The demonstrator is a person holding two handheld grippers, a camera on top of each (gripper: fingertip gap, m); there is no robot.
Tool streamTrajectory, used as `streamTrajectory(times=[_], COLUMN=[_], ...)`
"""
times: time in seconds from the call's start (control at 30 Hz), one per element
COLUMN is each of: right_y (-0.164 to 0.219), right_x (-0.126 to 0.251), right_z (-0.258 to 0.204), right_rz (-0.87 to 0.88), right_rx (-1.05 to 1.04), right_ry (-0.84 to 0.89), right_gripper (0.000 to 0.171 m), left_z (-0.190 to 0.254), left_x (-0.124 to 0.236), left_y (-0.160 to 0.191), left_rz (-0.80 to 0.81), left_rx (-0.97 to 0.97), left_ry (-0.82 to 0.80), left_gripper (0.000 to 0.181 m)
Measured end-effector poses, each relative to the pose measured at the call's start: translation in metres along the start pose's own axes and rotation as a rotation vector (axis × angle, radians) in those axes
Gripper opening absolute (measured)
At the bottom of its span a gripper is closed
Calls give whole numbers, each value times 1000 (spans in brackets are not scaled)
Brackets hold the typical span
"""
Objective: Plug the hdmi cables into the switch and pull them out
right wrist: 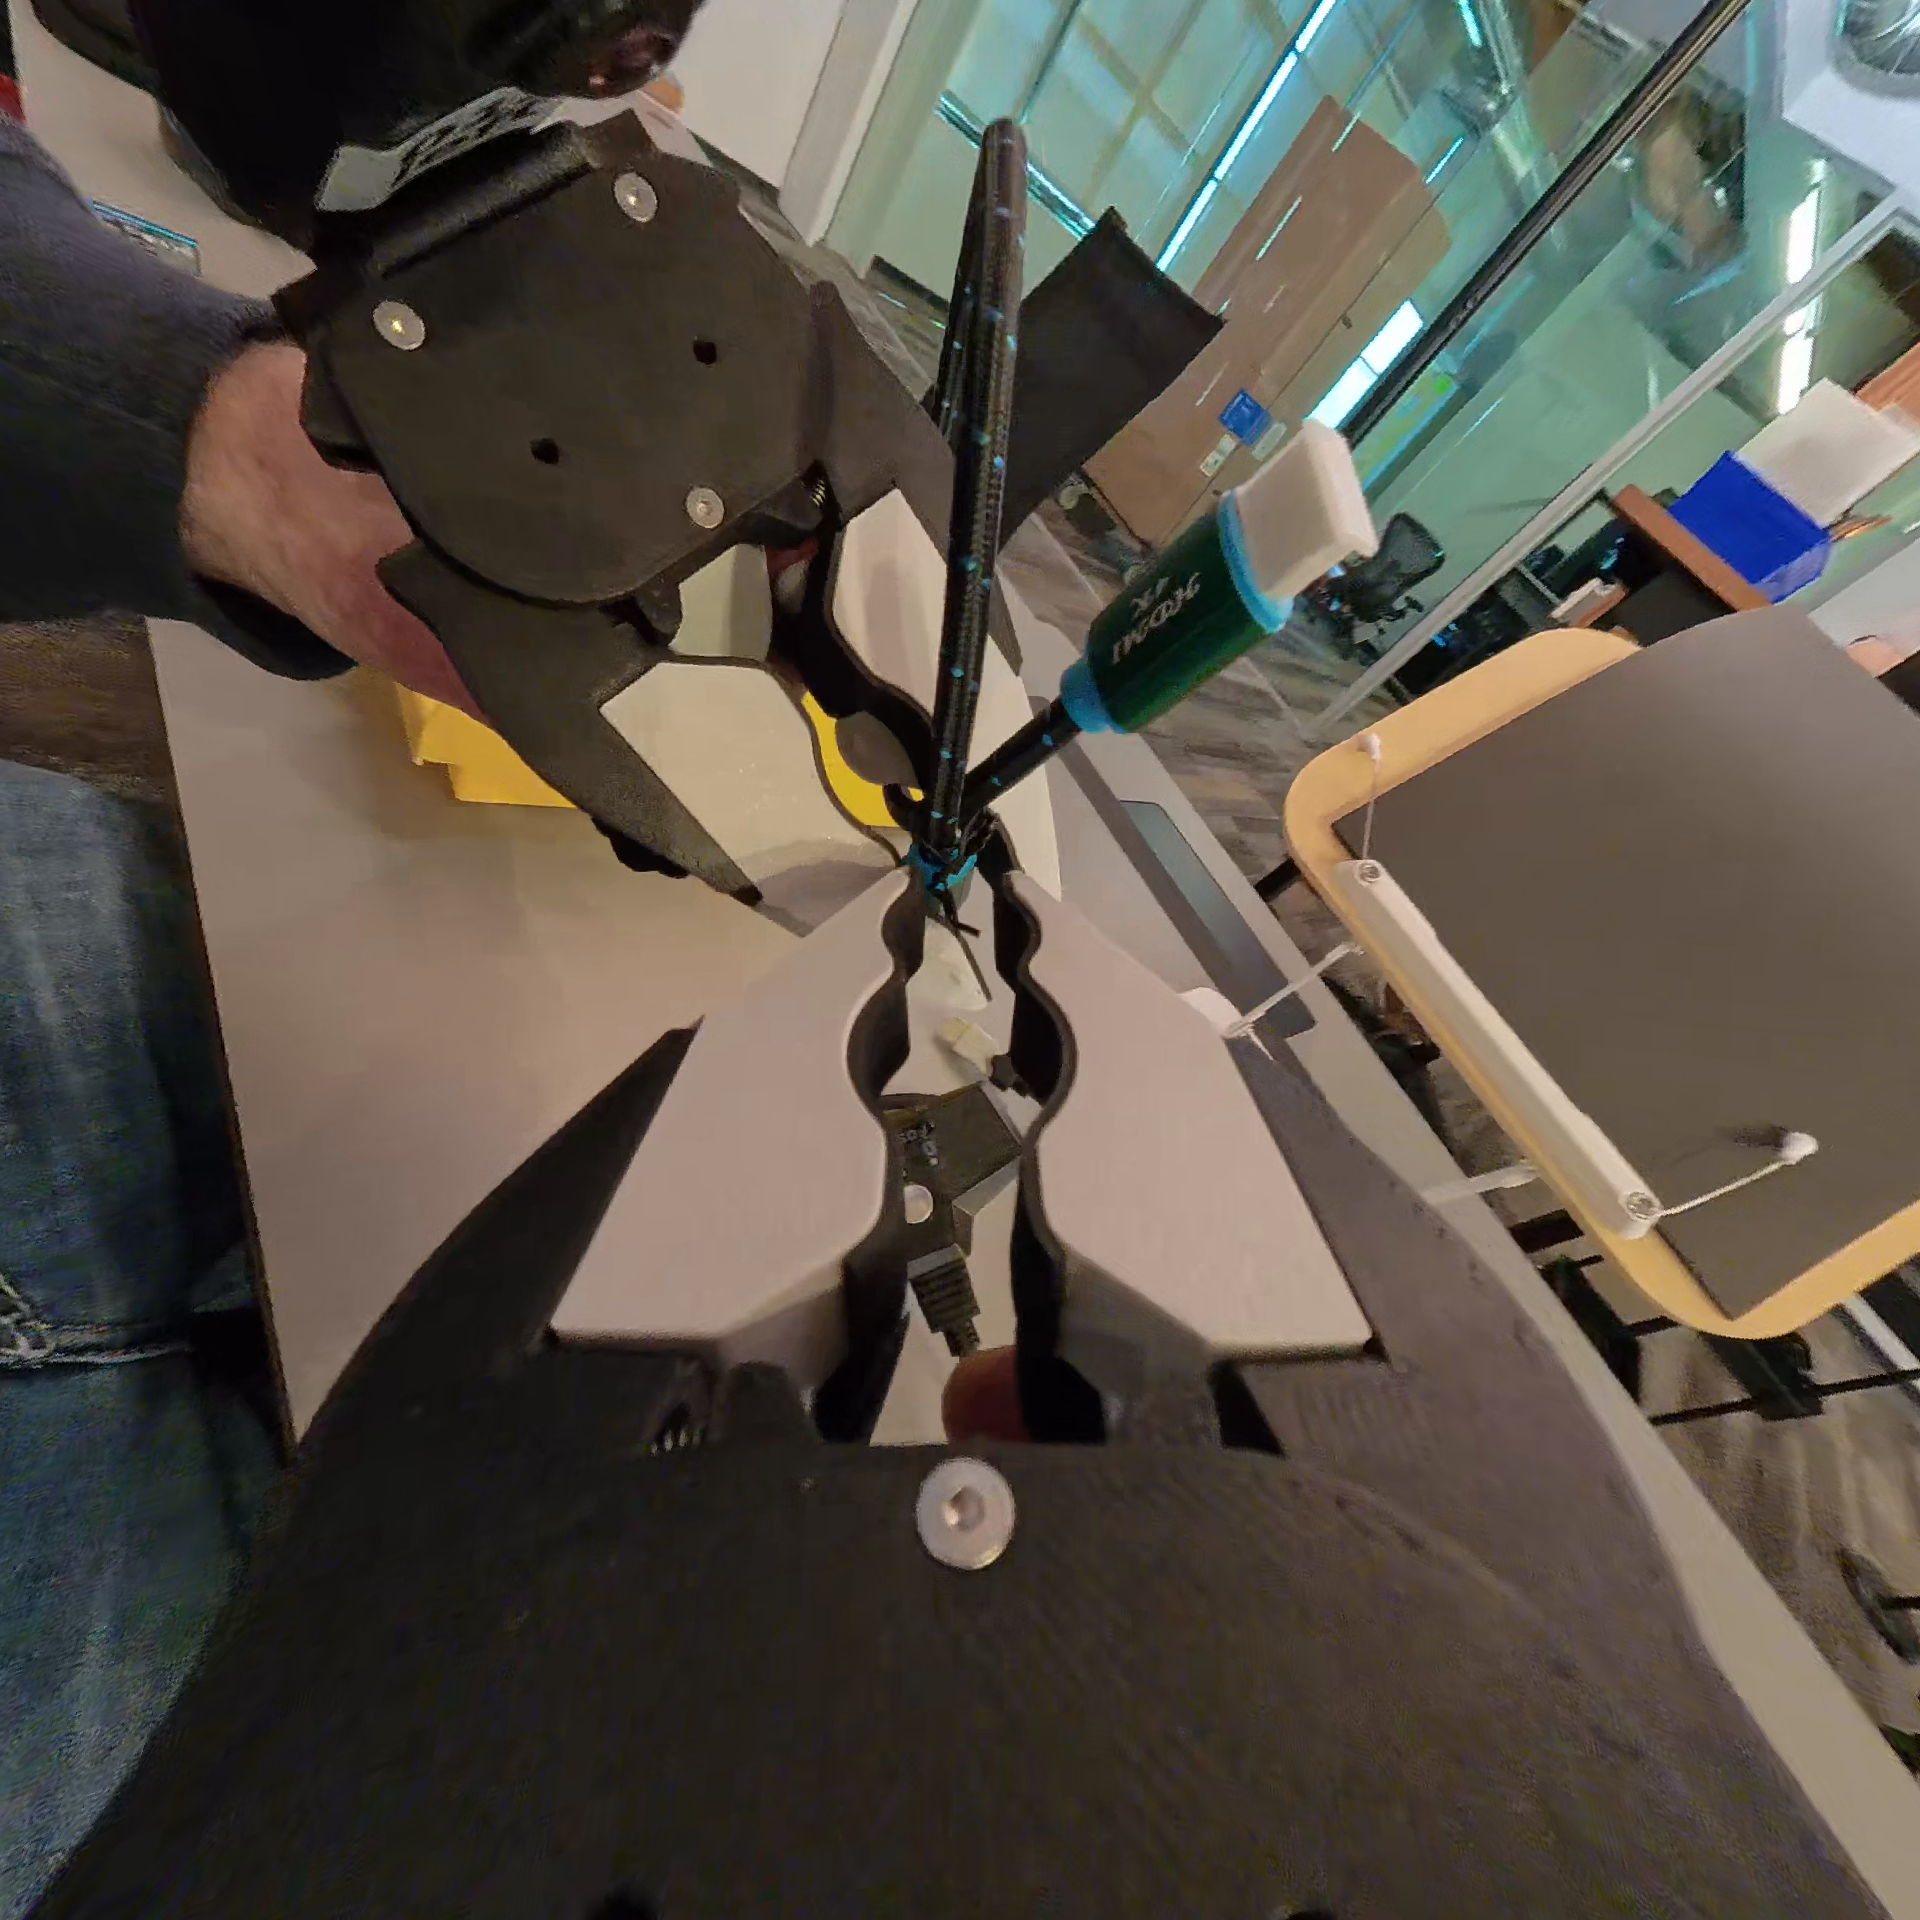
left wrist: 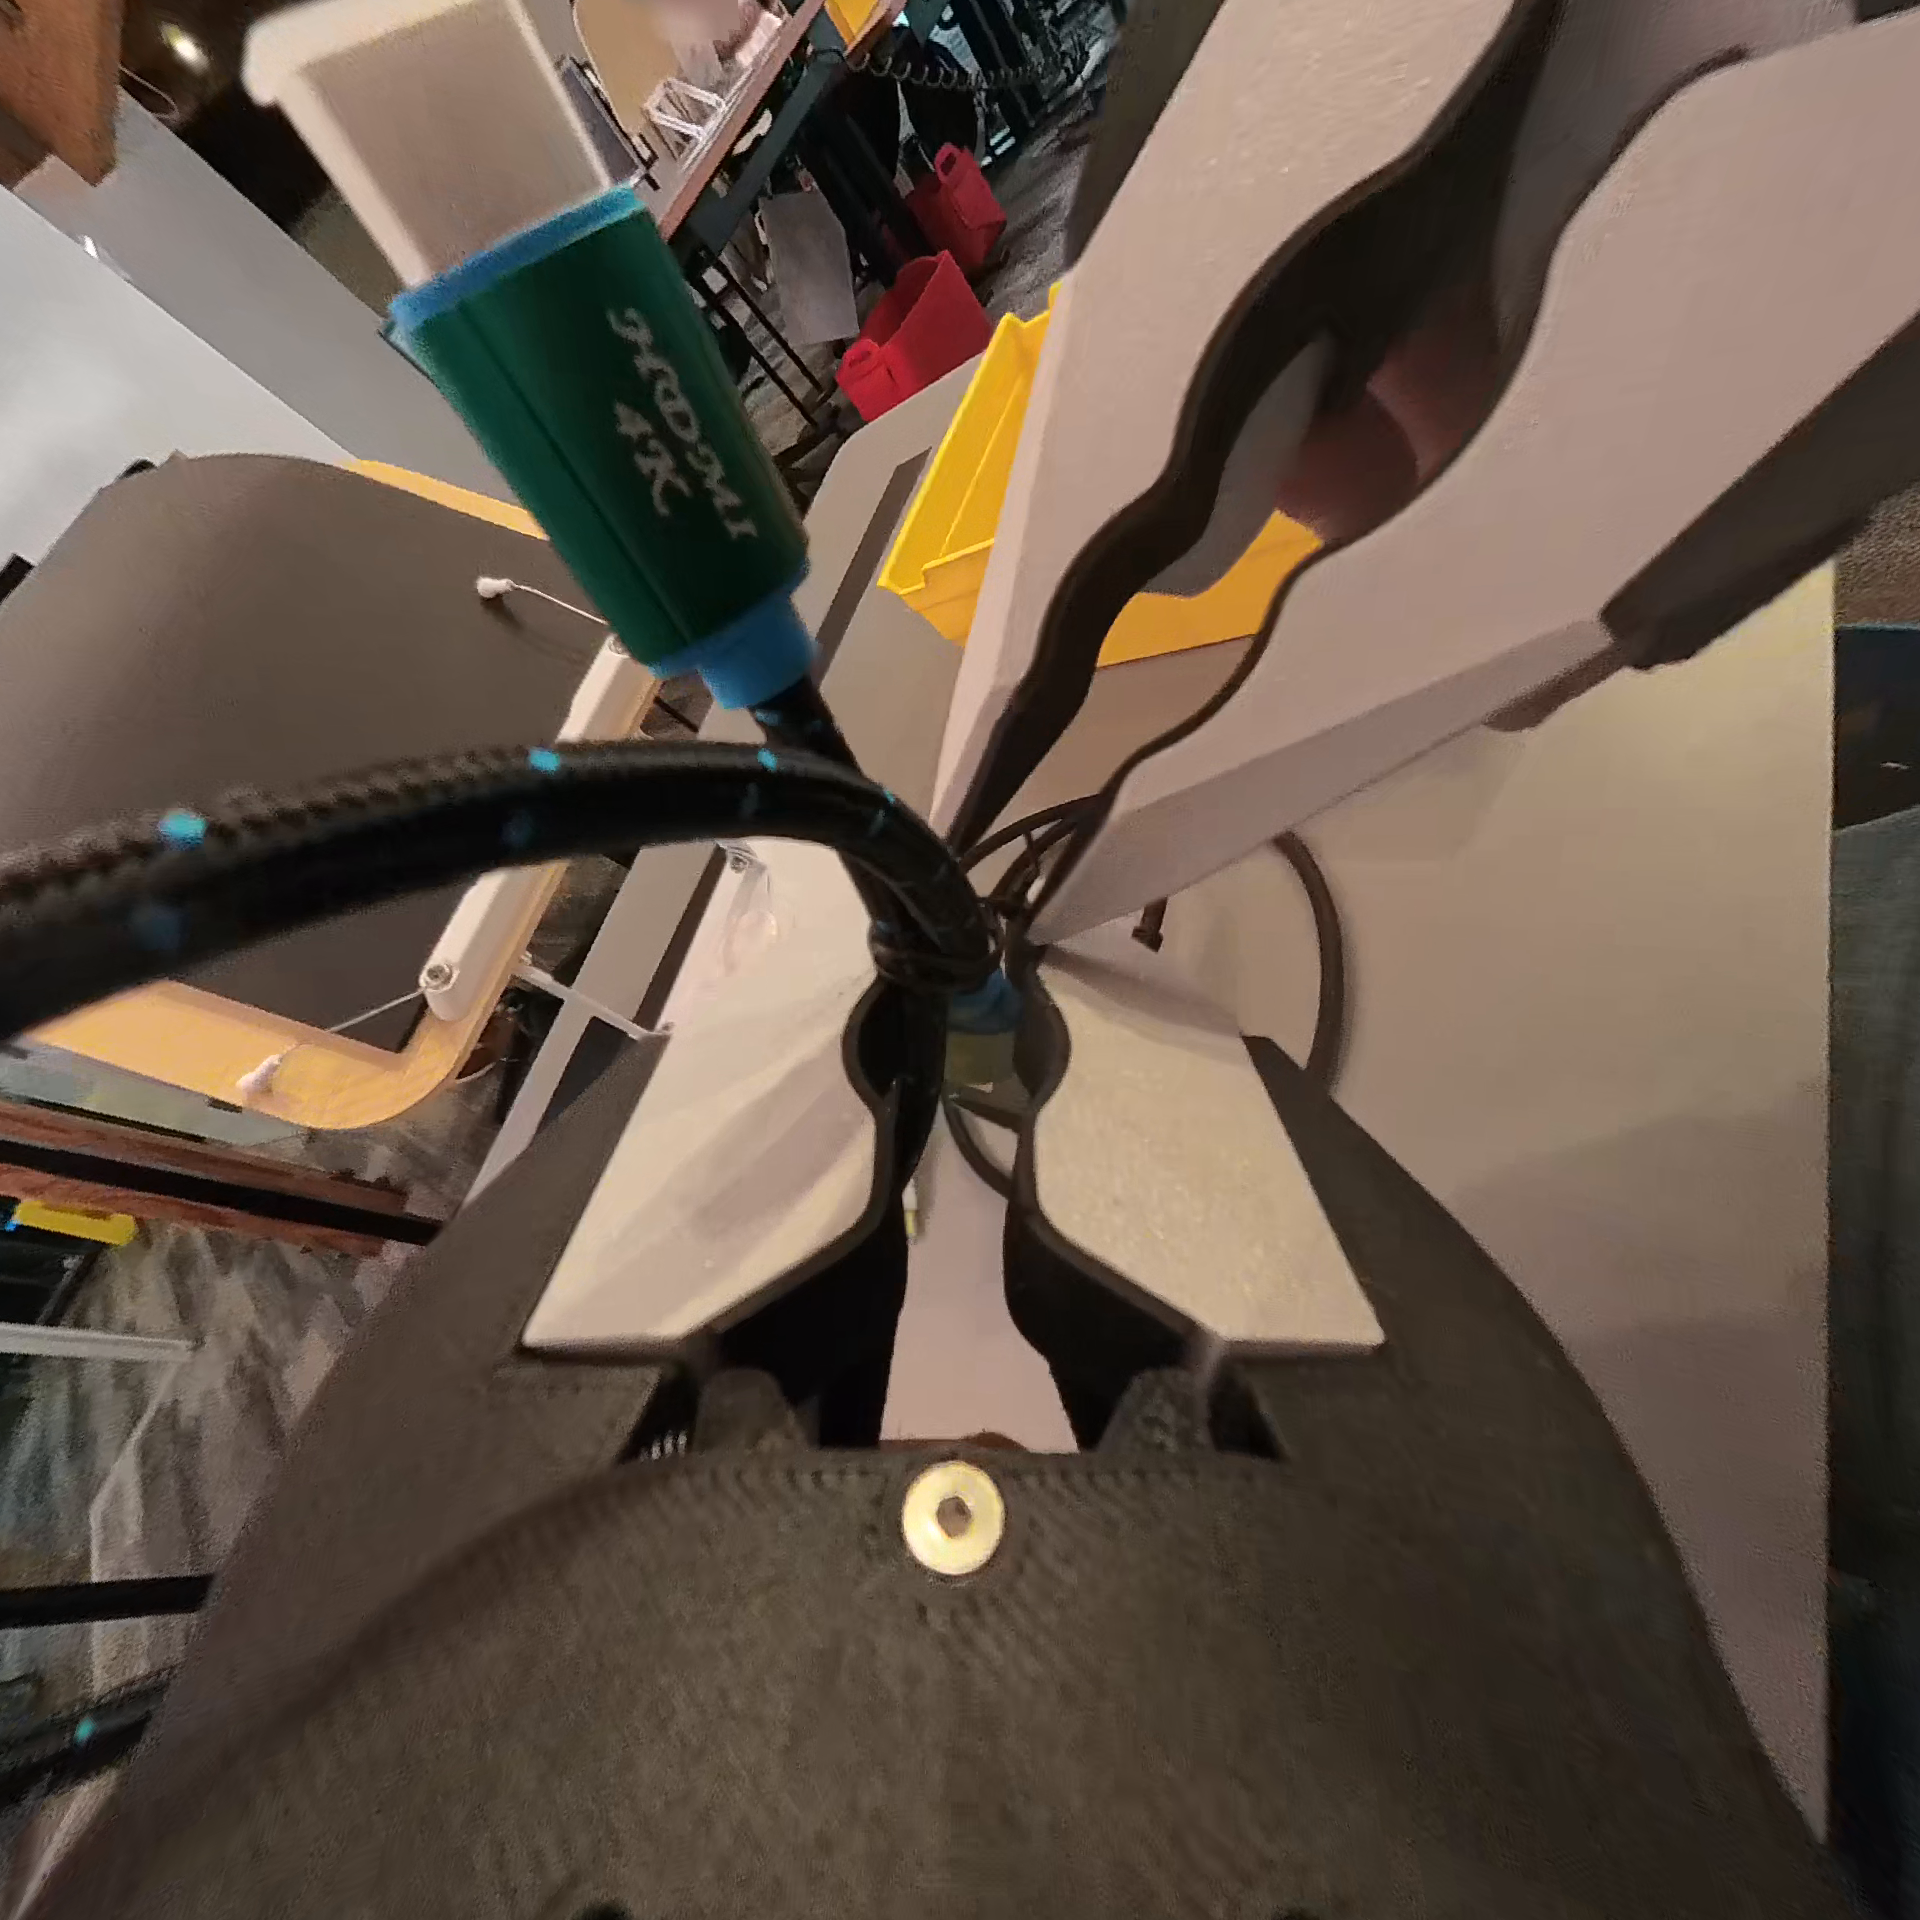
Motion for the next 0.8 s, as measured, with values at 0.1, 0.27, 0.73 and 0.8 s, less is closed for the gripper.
streamTrajectory(times=[0.1, 0.27, 0.73, 0.8], right_y=[0, 3, 30, 36], right_x=[-1, -2, 2, -1], right_z=[-1, 1, 14, 5], right_rz=[1, 7, 404, 465], right_rx=[-29, -110, -1137, -1302], right_ry=[-34, -87, -596, -687], right_gripper=[4, 0, 0, 0], left_z=[-1, 1, 4, 6], left_x=[0, 0, 7, 8], left_y=[0, 1, 0, -1], left_rz=[-1, -11, 46, 64], left_rx=[-17, -72, -270, -291], left_ry=[-11, -26, -175, -194], left_gripper=[18, 18, 18, 18])
Point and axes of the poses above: each gripper's, where its closed fingertips meet, x back along the fingers, y out of its underside, z = x × y across the jaws, the point moved 9 cm from there along x, back along the fingers, and after that the axes turned 1 degree about -y, right-handed, at the moved point
